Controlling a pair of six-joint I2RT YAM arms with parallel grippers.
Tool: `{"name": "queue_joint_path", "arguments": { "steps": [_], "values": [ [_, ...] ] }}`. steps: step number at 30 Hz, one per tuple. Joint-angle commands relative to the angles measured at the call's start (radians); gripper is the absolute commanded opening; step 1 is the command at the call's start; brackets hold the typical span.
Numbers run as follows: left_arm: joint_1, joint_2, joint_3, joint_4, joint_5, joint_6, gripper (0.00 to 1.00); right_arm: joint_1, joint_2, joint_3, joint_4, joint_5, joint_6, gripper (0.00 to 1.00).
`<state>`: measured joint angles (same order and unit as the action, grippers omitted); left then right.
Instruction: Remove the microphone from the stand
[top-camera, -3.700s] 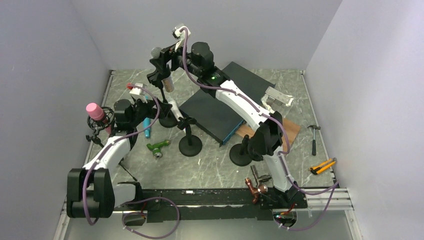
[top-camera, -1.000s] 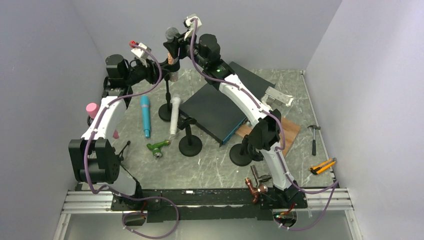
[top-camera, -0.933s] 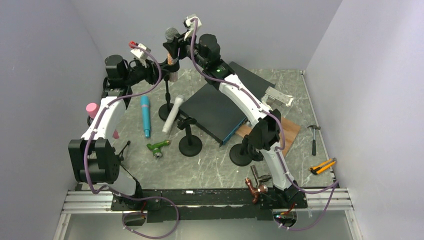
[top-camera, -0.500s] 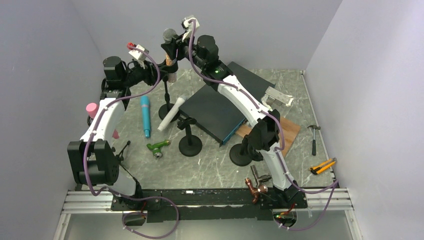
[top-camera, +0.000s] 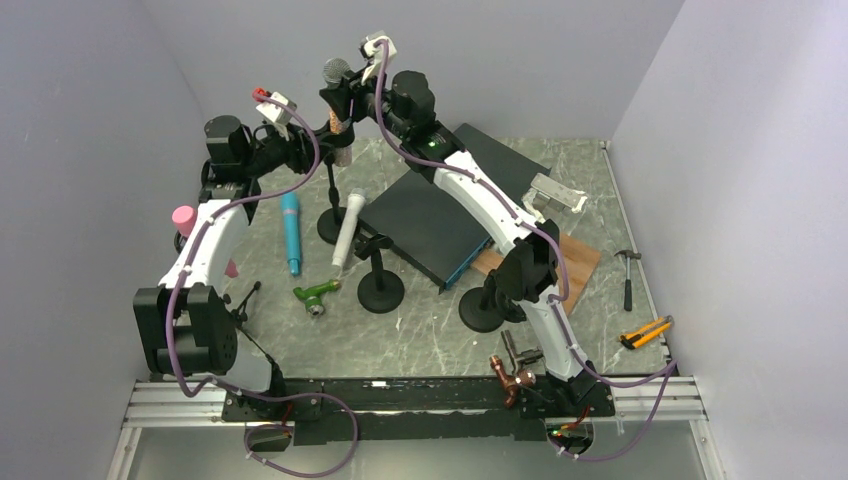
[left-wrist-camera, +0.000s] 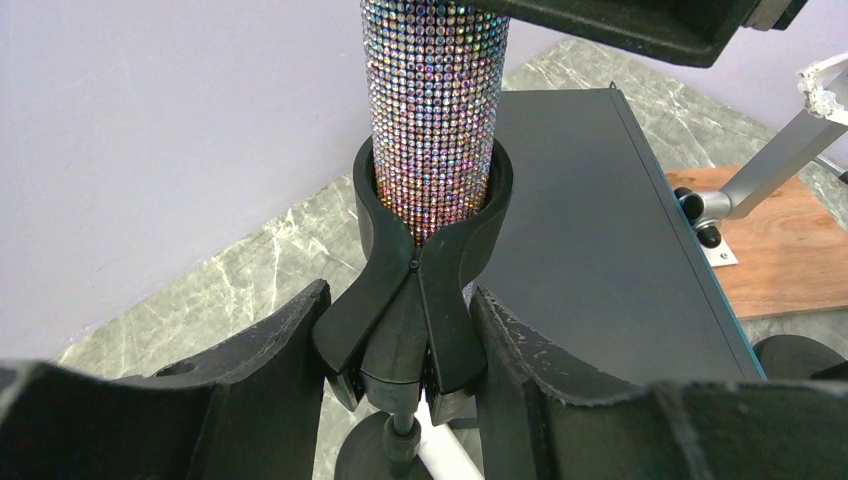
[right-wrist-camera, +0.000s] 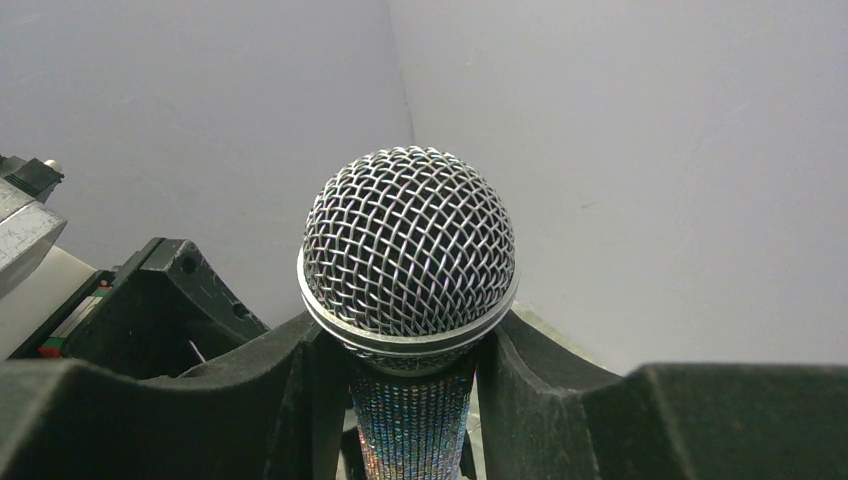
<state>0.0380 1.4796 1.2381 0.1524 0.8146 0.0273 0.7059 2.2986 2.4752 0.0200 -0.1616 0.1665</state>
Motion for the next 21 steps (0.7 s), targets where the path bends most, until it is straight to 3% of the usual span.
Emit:
{"name": "queue_joint_path", "arguments": {
  "steps": [1,3,6,19,21],
  "values": [
    [0.025,-0.045,-0.036,-0.075,0.009,0.034,0.40,-0.043,-0.052,0.079,0.179,0.111,-0.042,0.00],
    [0.025,-0.060,-0.046,-0.053,0.002,0.023,0.53,-0.044,-0.061,0.053,0.183,0.108,-0.042,0.00],
    [0.025,-0.061,-0.039,-0.055,-0.008,0.025,0.60,-0.041,-0.056,0.061,0.172,0.104,-0.041,0.00],
    [0.018,-0.039,-0.039,0.062,0.055,-0.020,0.69,-0.029,-0.041,0.072,0.166,0.093,-0.033,0.00],
    [0.012,-0.025,-0.033,0.095,0.044,-0.079,0.71,-0.027,-0.041,0.069,0.165,0.091,-0.035,0.00]
  ]
}}
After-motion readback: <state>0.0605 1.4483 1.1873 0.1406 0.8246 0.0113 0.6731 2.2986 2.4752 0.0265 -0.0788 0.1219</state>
